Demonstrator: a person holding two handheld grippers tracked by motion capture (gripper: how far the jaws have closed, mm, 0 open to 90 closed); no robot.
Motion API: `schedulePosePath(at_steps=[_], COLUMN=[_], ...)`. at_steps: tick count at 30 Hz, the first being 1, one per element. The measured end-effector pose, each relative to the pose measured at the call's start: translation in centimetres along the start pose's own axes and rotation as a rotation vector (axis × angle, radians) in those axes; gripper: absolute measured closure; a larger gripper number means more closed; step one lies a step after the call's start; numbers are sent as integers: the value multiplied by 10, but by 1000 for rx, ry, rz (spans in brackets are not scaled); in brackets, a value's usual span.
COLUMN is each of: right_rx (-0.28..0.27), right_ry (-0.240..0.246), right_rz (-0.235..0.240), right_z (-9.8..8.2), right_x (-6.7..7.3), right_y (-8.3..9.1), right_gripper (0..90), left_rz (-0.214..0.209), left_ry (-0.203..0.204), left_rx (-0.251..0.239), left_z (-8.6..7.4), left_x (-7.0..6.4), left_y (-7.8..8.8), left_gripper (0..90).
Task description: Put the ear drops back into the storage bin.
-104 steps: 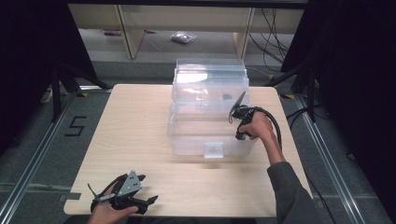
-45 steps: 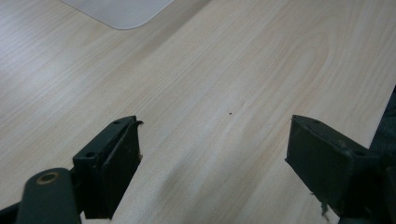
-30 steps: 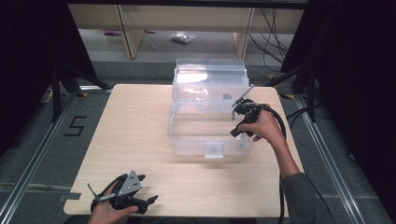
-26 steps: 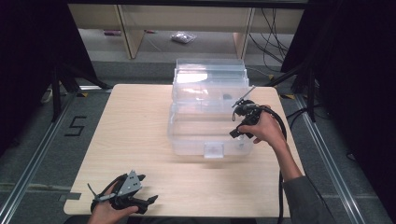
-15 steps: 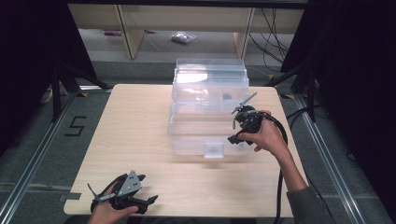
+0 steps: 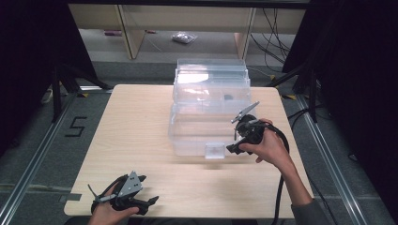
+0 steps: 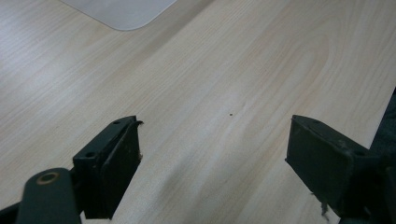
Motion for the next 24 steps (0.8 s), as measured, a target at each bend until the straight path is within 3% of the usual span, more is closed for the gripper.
schedulePosePath(at_steps=[3, 4, 7, 12, 15, 17, 18, 24], right_rx=[-11, -9, -10, -8, -27, -18, -36, -57], right_ry=[15, -1, 29, 15, 46, 19, 49, 50], right_rz=[3, 9, 25, 33, 33, 40, 34, 41], right_z=[-3, -5, -10, -16, -19, -22, -23, -29], right_x=[4, 7, 11, 18, 21, 26, 25, 33], right_y=[1, 1, -2, -2, -2, -3, -4, -7], right_gripper=[238, 236, 225, 223, 222, 221, 221, 217], left_rz=[0, 0, 0, 3, 1, 1, 0, 1], left_ry=[0, 0, -3, 11, -2, -3, -1, -1], left_rx=[-1, -1, -1, 4, -3, -3, -1, -2], left_z=[0, 0, 0, 0, 0, 0, 0, 0], left_x=[0, 0, 0, 0, 0, 0, 0, 0], left_y=[0, 0, 0, 0, 0, 0, 0, 0], left_gripper=[170, 171, 171, 171, 171, 171, 171, 170])
Point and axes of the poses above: each handheld gripper's, and its own axes: y roughly backward along the jaws, z roughly out of its top, x roughly to its left, the point moved 3 cm from there along -y, roughly forward along the jaws
